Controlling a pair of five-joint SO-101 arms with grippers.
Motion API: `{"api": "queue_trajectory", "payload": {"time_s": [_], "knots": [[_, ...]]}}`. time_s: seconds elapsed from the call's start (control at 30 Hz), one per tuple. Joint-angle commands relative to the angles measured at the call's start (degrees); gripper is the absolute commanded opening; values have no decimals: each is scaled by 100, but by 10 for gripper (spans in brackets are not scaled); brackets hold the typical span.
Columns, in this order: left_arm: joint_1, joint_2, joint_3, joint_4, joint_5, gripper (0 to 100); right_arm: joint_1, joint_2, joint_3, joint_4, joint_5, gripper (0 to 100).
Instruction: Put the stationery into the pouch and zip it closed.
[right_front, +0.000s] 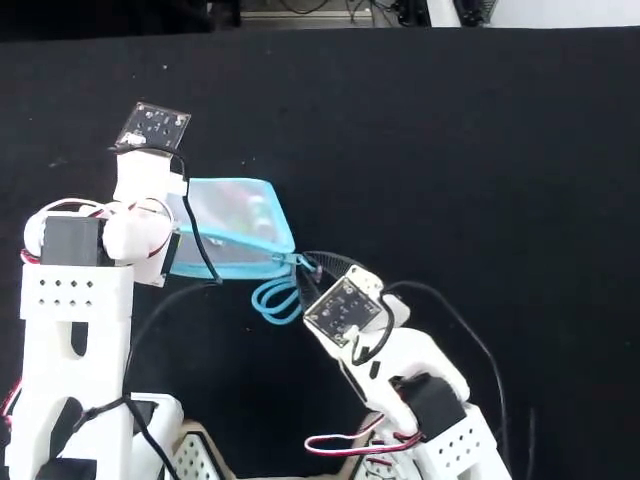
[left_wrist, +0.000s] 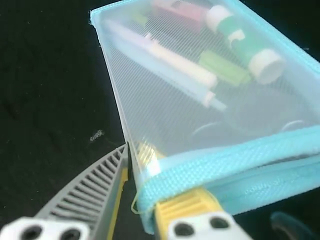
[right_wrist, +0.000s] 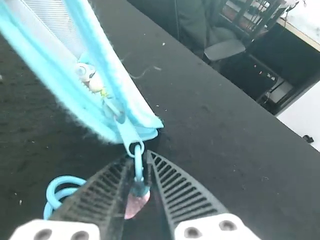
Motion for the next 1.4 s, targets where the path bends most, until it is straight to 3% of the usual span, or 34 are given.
{"api": "queue_trajectory", "payload": {"time_s": [0.0, 0.2, 0.47, 0.6, 0.87, 1.07, 1.37], "knots": [[4, -53, -22, 44, -26, 30, 0, -629, -523, 97, -18, 11], [31, -79, -22, -26, -26, 30, -237, -576, -1262, 527, -18, 11], [716, -105, -57, -79, 352, 30, -519, -567, -1367, 431, -9, 11], [646, -114, -75, -237, 369, 32, -519, -523, -1701, 484, -9, 11], [198, -114, -769, -229, 818, 40, -519, 1464, -2897, 360, -26, 11], [171, -114, -1165, 0, 809, 206, -519, 2976, -4066, 404, -44, 11], [-145, -167, -2299, 176, 809, 184, -501, 3609, -4593, 404, -53, 11]]}}
